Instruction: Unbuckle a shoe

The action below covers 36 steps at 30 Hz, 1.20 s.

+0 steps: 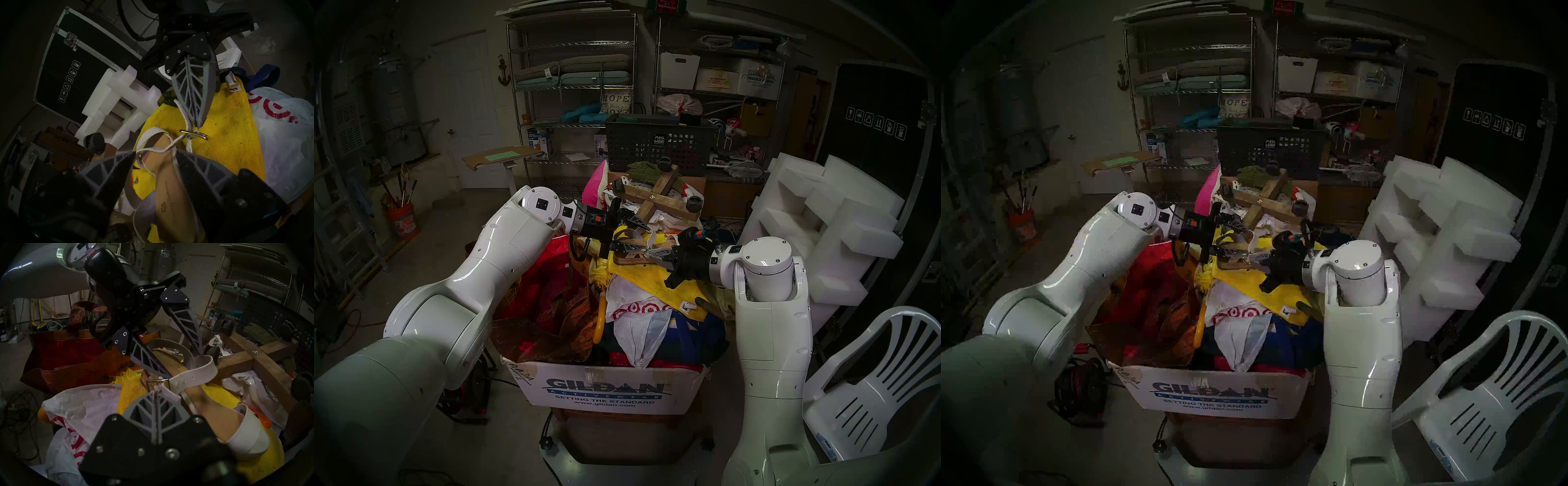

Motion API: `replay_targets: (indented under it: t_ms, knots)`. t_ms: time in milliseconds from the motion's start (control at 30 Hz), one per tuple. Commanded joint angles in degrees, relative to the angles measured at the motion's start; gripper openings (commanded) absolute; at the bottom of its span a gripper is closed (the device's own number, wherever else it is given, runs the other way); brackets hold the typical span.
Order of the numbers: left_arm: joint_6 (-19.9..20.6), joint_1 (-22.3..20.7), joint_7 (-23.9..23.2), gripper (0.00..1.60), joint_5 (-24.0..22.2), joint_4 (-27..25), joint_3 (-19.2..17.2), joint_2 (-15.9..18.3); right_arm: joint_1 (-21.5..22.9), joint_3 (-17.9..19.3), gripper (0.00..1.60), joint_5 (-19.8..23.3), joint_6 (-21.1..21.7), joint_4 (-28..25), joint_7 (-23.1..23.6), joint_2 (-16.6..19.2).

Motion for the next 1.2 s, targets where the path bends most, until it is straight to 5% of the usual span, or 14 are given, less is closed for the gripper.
replay_targets:
  t_ms: [0, 667, 833, 900, 1167]
  knots:
    - [-1.6, -1.1, -1.1, 1.28, -0.5, -0.3, 0.3, -0.2, 1.1, 0.1, 0.00, 0.2, 0.0, -0.7, -0.2, -0.2]
    - [-4.6, -2.3, 0.3, 1.17, 0.5, -1.3, 6.3, 0.5, 1.1, 0.5, 0.00, 0.4, 0.0, -0.3, -0.3, -0.1]
    - [-5.5, -2.8, 0.6, 0.96, 0.7, -0.8, 7.7, 1.0, 1.1, 0.5, 0.00, 0.3, -0.1, -0.3, -0.4, -0.1]
    - [-5.9, -3.1, 1.1, 0.72, 0.6, -0.6, 8.6, 1.4, 1.1, 0.4, 0.00, 0.3, -0.1, -0.3, -0.4, -0.1]
    - [-6.7, -3.9, 2.0, 0.57, -0.1, -0.3, 10.8, 2.6, 1.1, 0.3, 0.00, 0.2, 0.0, -0.6, -0.4, -0.2]
